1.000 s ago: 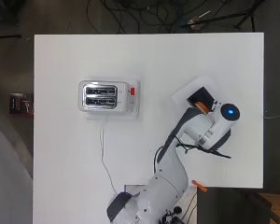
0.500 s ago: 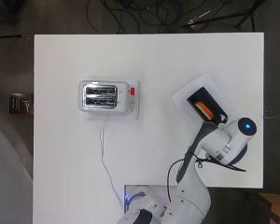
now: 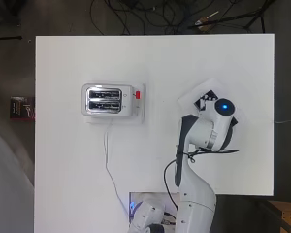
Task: Teleoperate dual arm-hand system to toast a bread
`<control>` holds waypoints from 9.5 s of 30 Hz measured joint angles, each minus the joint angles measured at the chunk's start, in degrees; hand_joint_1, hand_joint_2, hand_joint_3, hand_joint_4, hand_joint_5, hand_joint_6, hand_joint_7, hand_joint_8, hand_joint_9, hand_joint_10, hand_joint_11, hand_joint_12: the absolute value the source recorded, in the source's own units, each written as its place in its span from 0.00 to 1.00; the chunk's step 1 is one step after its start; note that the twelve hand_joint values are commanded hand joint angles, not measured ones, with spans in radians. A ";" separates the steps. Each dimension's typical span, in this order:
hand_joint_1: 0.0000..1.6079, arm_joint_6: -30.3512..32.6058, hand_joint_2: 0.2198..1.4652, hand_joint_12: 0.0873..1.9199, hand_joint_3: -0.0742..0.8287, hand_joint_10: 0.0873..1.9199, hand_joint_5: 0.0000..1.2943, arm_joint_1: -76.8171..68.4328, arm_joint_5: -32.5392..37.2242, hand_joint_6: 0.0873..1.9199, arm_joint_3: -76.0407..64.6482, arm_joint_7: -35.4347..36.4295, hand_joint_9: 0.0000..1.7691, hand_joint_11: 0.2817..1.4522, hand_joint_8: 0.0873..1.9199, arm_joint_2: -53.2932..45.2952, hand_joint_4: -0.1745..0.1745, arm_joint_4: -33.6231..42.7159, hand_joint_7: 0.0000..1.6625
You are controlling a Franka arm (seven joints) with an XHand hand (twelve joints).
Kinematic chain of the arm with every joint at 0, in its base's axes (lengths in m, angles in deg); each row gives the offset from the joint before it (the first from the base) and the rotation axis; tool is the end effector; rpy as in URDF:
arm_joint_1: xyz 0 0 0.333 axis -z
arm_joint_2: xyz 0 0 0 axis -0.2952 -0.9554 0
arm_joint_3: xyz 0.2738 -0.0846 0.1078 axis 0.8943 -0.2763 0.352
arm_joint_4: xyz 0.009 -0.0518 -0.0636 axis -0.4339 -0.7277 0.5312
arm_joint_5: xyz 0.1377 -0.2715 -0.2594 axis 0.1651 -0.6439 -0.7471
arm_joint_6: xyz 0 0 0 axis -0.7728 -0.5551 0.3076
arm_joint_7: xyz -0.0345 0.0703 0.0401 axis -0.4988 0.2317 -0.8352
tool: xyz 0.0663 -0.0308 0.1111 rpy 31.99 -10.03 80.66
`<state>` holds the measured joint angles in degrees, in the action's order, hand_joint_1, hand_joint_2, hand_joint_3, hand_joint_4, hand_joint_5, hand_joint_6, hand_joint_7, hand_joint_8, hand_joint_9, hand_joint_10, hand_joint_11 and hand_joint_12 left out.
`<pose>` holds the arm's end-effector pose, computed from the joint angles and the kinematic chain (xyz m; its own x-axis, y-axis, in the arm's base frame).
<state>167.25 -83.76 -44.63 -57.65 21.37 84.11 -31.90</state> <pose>0.4414 -0.2643 0.3620 0.7145 0.6739 -0.1879 0.6325 -0.7371 -0.2382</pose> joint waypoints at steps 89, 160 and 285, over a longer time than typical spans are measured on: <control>0.78 2.06 0.73 0.34 0.08 0.00 0.59 42.78 10.36 0.58 43.61 -7.71 0.83 0.33 0.40 9.21 0.00 -4.66 0.70; 0.86 -4.32 0.71 0.22 0.08 0.47 0.58 50.51 24.43 0.60 90.33 0.18 0.62 0.35 0.38 4.97 0.00 -6.28 0.63; 0.12 -8.94 0.67 0.00 0.08 0.00 0.26 54.82 22.29 0.00 93.66 1.22 0.41 0.20 0.00 -14.28 0.49 5.52 0.37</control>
<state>158.31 -28.94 -22.35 36.01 22.59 69.83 -26.38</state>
